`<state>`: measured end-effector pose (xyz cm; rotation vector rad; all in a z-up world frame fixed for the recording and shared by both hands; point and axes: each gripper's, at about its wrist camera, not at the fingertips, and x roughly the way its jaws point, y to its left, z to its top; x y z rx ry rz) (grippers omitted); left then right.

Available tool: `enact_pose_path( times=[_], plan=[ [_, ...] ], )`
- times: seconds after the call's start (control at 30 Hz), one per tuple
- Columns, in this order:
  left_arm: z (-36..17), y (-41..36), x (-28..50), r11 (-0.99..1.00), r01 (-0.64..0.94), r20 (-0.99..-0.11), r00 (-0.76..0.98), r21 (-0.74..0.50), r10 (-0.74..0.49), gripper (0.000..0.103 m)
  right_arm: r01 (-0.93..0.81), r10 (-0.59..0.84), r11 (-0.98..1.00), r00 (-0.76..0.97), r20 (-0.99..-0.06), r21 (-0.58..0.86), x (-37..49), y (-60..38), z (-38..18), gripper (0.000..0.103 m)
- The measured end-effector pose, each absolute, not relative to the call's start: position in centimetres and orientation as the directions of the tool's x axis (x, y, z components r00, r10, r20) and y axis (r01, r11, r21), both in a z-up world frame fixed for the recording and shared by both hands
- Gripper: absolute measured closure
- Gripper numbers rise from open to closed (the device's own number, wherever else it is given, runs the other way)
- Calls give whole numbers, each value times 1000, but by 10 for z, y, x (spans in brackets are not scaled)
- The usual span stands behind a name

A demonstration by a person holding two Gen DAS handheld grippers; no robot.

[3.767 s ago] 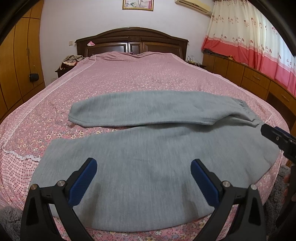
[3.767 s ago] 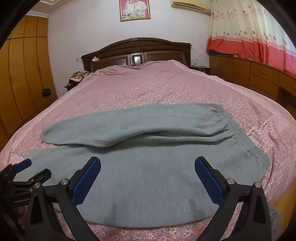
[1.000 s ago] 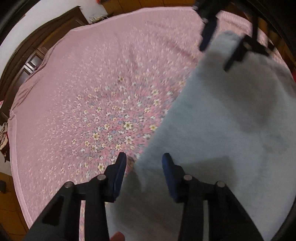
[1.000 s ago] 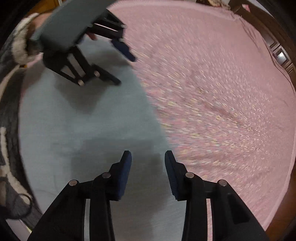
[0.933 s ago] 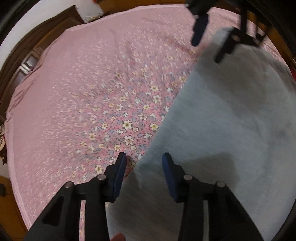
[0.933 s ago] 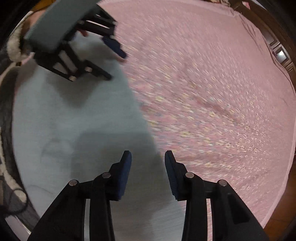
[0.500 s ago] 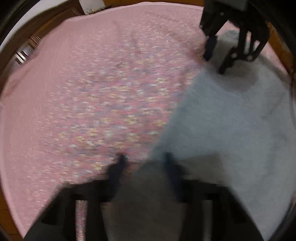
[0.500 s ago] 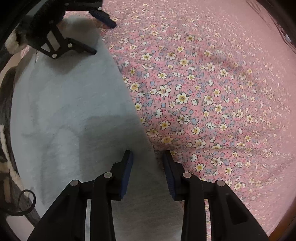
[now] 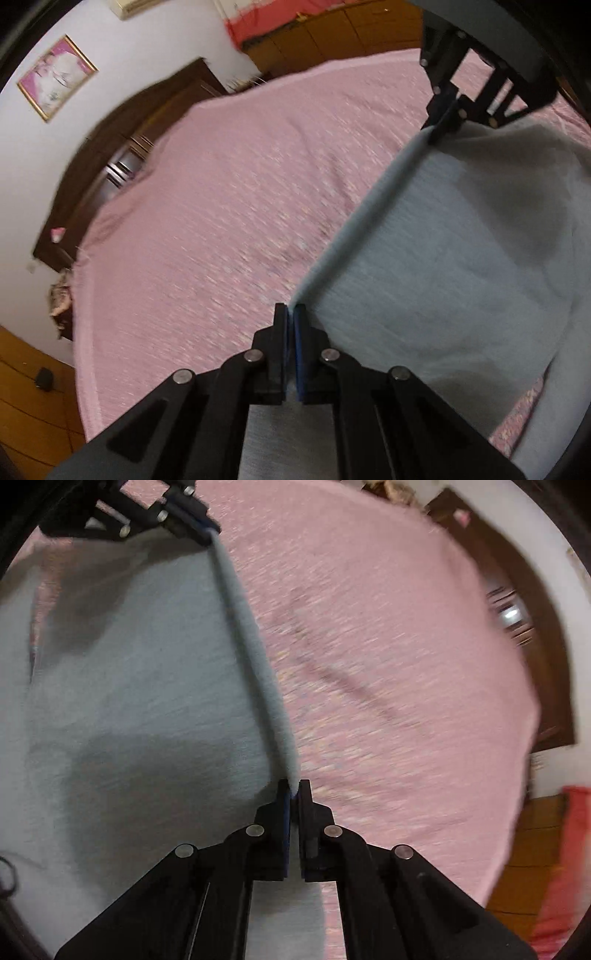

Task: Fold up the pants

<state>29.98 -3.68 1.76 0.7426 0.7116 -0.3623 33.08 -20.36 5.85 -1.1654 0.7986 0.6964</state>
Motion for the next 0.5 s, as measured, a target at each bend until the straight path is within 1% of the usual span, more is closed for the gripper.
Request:
enact_pose_path(
  times=[0.2,0.33,0.4,0.43,0.5],
  plan=[
    [11,-46,276,640,488,-628,778,593,-12,100,-719,49,215,684,-728,-661,293,-201,58,99],
    [25,-52,238,622,465,-579,815,630,-23,100,-620,64,127,784,-617,-774,252,-192,48,99],
    [28,-48,212,612,463,-568,823,641,-27,100,-592,82,105,806,-586,-799,225,-194,53,99],
    [30,-48,197,607,453,-554,832,653,-26,100,-581,88,107,814,-575,-807,226,-195,47,99],
    [34,-46,168,610,445,-548,836,656,-22,100,-573,105,119,819,-564,-811,200,-197,55,99]
  ],
)
